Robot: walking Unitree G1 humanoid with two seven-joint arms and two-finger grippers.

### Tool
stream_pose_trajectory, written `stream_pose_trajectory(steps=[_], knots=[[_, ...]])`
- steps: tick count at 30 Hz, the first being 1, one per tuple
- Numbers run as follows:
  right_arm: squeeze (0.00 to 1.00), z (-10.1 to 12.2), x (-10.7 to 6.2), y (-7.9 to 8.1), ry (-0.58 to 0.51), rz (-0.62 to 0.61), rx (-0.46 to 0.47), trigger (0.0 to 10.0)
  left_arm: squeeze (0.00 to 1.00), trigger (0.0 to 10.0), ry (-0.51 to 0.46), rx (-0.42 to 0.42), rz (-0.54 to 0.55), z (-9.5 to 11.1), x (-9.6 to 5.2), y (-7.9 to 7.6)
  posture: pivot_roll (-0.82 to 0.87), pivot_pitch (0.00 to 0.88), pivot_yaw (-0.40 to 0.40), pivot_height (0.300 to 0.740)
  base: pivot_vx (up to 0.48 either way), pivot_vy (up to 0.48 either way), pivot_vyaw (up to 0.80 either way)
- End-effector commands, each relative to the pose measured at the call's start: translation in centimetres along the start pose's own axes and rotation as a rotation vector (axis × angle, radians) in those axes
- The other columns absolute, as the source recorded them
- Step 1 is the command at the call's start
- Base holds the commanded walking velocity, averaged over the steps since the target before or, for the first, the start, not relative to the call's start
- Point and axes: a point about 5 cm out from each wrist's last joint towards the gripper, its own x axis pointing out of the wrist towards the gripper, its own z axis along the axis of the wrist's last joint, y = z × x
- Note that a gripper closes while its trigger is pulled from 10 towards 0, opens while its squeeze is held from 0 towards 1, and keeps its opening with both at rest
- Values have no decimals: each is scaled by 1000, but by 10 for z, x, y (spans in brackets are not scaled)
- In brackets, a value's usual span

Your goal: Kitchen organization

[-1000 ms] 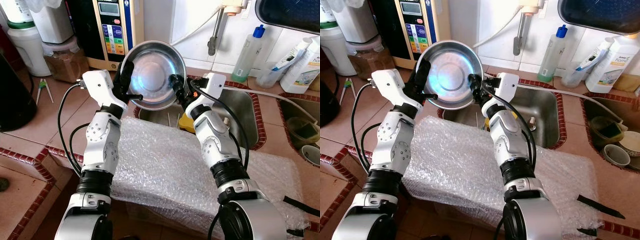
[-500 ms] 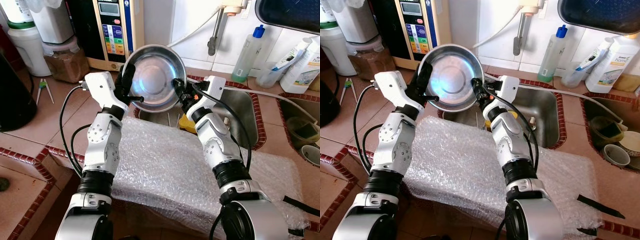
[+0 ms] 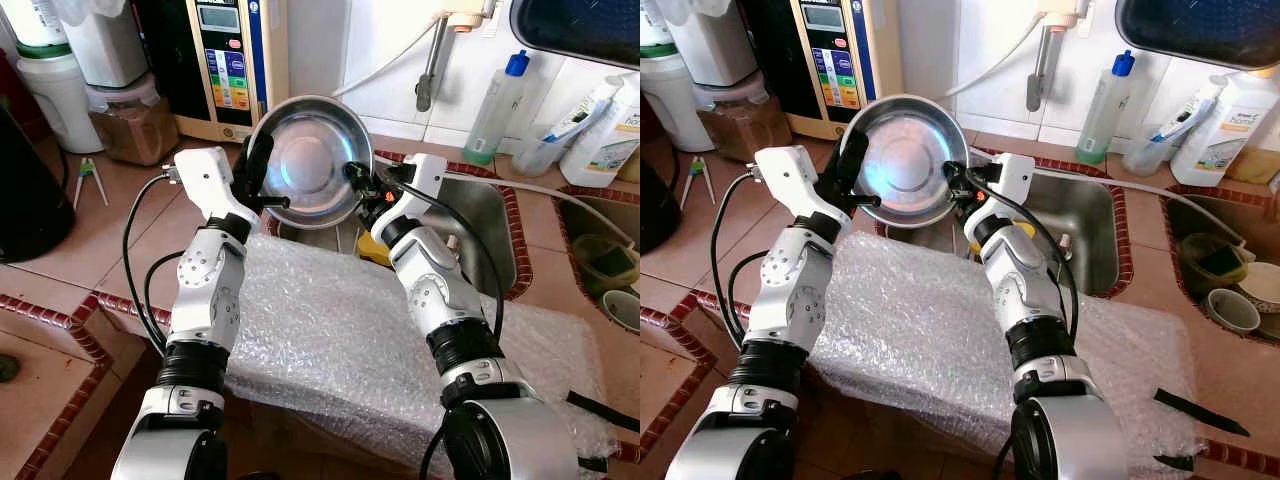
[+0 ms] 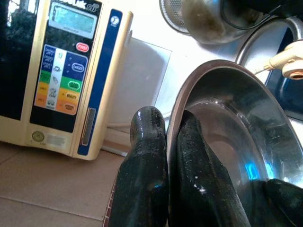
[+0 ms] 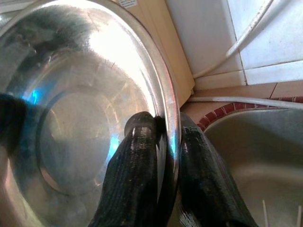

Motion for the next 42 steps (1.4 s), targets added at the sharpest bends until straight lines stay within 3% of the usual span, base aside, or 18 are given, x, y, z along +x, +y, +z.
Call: stream_pose_trajectory(steps=[1, 2, 3, 4, 5, 6, 17, 22, 27, 32, 38, 42], knots=[[0, -5, -9, -23, 35, -130, 7, 0, 0, 0, -47, 13, -30, 11, 3, -2, -15, 0, -8, 740, 0, 0, 0], [0, -5, -9, -24, 37, -134, 6, 0, 0, 0, -42, 12, -29, 10, 3, -2, -15, 0, -7, 740, 0, 0, 0], [0, -6, -10, -24, 38, -142, 4, 0, 0, 4000, -33, 7, -38, 9, 2, -2, -15, 0, -7, 740, 0, 0, 0], [0, -6, -10, -25, 39, -147, 2, 0, 0, 4000, -26, 3, -44, 8, 2, -3, -15, 0, -6, 740, 0, 0, 0], [0, -6, -11, -27, 38, -163, -5, 0, 557, 10000, -19, -3, -59, 7, 1, -4, -16, 0, -6, 740, 0, 0, 0], [0, -6, -12, -28, 38, -173, -7, 0, 1000, 10000, -16, 1, -62, 6, 0, -4, -16, 0, -5, 740, 0, 0, 0], [0, 6, -10, -35, -13, -253, -10, 0, 1000, 10000, 88, 29, -101, -7, -13, -2, -3, 0, 5, 740, 0, 0, 0], [0, 13, -7, -35, -37, -280, -87, 0, 1000, 10000, 147, 65, -149, -16, -24, -4, 1, 0, 11, 740, 0, 0, 0], [0, 32, -12, -60, -29, -377, -283, 0, 1000, 10000, 244, 130, -216, -29, -42, -4, 11, 13, 11, 740, 0, 0, 0], [0, 41, -20, -78, 14, -403, -390, 0, 1000, 10000, 292, 145, -243, -32, -51, -3, 9, 27, 18, 740, 0, 0, 0], [0, 42, -33, -102, 95, -459, -467, 0, 1000, 10000, 342, 164, -276, -38, -57, -5, 1, 48, 20, 740, 0, 0, 0], [0, 34, -39, -107, 132, -485, -479, 0, 1000, 10000, 350, 153, -274, -38, -57, -10, 11, 60, 19, 740, 0, 0, 0]])
